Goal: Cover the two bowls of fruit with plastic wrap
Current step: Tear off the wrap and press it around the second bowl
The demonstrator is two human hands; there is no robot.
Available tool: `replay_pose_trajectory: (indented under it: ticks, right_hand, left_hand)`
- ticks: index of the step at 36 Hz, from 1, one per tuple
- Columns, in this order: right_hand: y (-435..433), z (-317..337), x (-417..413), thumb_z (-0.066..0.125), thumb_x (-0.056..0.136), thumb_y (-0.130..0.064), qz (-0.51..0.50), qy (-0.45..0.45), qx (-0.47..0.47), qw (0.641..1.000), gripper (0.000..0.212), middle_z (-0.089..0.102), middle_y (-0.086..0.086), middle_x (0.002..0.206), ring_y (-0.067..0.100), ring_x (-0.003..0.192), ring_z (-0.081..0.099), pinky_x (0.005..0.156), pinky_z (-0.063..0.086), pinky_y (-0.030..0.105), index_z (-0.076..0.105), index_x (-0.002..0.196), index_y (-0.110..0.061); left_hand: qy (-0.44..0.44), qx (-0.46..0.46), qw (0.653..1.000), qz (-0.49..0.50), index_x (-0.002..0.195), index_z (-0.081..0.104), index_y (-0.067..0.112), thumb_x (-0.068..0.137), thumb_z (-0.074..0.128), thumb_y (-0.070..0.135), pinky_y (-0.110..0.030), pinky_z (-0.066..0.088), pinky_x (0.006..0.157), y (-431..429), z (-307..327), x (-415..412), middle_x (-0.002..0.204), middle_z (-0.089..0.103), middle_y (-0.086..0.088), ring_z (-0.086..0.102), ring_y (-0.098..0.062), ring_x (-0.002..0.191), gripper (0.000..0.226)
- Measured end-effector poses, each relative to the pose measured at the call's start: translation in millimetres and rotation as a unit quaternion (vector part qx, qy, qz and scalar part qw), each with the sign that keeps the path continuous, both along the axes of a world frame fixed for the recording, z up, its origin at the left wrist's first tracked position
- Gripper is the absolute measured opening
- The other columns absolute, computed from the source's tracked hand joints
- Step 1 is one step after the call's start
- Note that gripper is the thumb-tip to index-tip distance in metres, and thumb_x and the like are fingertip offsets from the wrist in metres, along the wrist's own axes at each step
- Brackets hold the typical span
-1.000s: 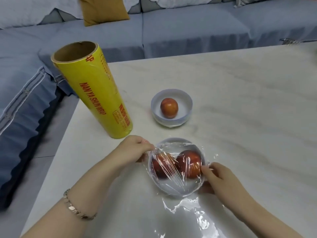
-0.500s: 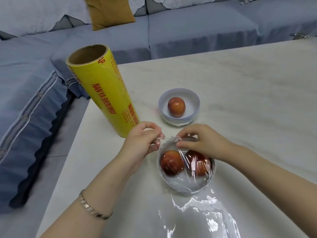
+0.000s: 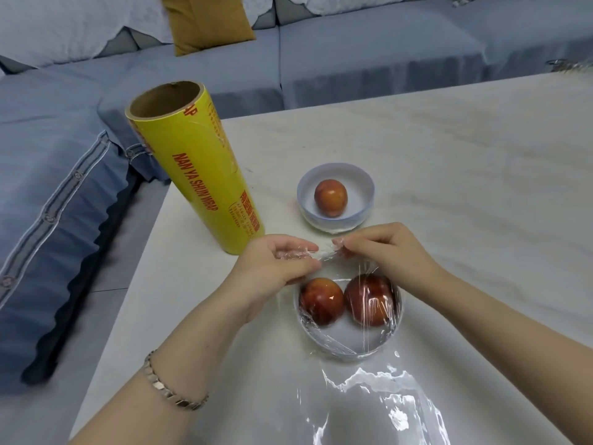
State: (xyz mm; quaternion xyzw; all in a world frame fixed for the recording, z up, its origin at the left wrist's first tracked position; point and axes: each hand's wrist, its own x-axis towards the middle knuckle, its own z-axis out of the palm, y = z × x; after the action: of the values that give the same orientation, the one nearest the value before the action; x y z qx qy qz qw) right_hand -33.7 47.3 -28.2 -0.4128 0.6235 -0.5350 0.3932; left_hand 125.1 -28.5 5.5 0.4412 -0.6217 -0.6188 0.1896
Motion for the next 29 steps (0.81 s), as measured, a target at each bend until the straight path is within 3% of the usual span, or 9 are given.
replay_pose_trajectory:
  ticks: [3,10,14,20,24,26,29]
  right_hand:
    - [-3,2,-1,0.061,0.083,-0.006,-0.042,-0.03,-0.003,0.999,0.015,0.07,-0.004,0.061,0.003,0.061,0.062,0.062,0.049,0.01,0.073,0.076,0.001]
    - [-5,5,-4,0.059,0.086,-0.009,-0.109,-0.045,-0.034,0.992,0.022,0.063,-0.004,0.05,0.007,0.046,0.056,0.051,0.048,0.017,0.069,0.067,-0.009]
    - [-6,-1,-4,0.057,0.088,-0.016,-0.095,0.053,-0.03,0.994,0.021,0.055,-0.002,0.052,0.007,0.041,0.047,0.046,0.041,0.016,0.068,0.072,-0.012]
    - [-6,0,-14,0.049,0.092,-0.022,-0.014,0.222,-0.025,0.975,0.021,0.053,-0.011,0.056,0.004,0.055,0.048,0.058,0.039,0.016,0.056,0.073,-0.028]
    - [-8,6,-14,0.041,0.096,-0.023,0.043,0.316,-0.011,0.948,0.019,0.05,-0.011,0.063,0.003,0.061,0.048,0.06,0.034,0.02,0.048,0.079,-0.02]
    - [-11,6,-14,0.039,0.097,-0.025,0.073,0.319,0.006,0.945,0.021,0.049,-0.008,0.064,0.009,0.061,0.045,0.06,0.032,0.028,0.043,0.076,-0.021]
    - [-15,6,-12,0.048,0.092,-0.032,0.101,0.303,0.015,0.948,0.024,0.047,-0.01,0.062,0.005,0.058,0.045,0.058,0.032,0.022,0.04,0.07,-0.03]
  left_hand:
    - [-0.014,-0.006,1.0,-0.008,0.075,0.068,0.015,0.073,0.074,-0.004,-0.01,0.047,0.048,-2,2,1,0.065,0.062,0.001,0.055,0.004,0.045,0.02]
    - [-0.04,0.031,0.999,-0.017,0.068,0.064,0.012,0.072,0.076,0.002,-0.012,0.05,0.05,-9,4,2,0.062,0.054,0.001,0.051,0.0,0.043,0.016]
    - [-0.014,0.098,0.995,-0.003,0.071,0.061,0.012,0.078,0.07,0.005,-0.012,0.049,0.046,-8,1,3,0.046,0.056,0.01,0.05,0.0,0.038,0.013]
    - [0.025,0.191,0.98,0.05,0.071,0.063,0.01,0.082,0.066,0.011,-0.015,0.049,0.045,-4,-9,10,0.053,0.057,0.002,0.052,-0.003,0.041,0.011]
    - [0.015,0.172,0.982,0.078,0.073,0.061,0.012,0.085,0.065,0.017,-0.016,0.052,0.046,-3,-13,14,0.051,0.063,0.006,0.058,-0.002,0.043,0.013]
    - [0.028,0.142,0.983,0.115,0.073,0.057,0.013,0.088,0.062,0.018,-0.019,0.055,0.047,-3,-15,14,0.05,0.062,0.005,0.059,-0.004,0.043,0.017]
    - [0.035,0.051,0.986,0.152,0.076,0.052,0.015,0.092,0.056,0.016,-0.022,0.053,0.043,1,-19,9,0.05,0.052,0.002,0.049,-0.005,0.037,0.017]
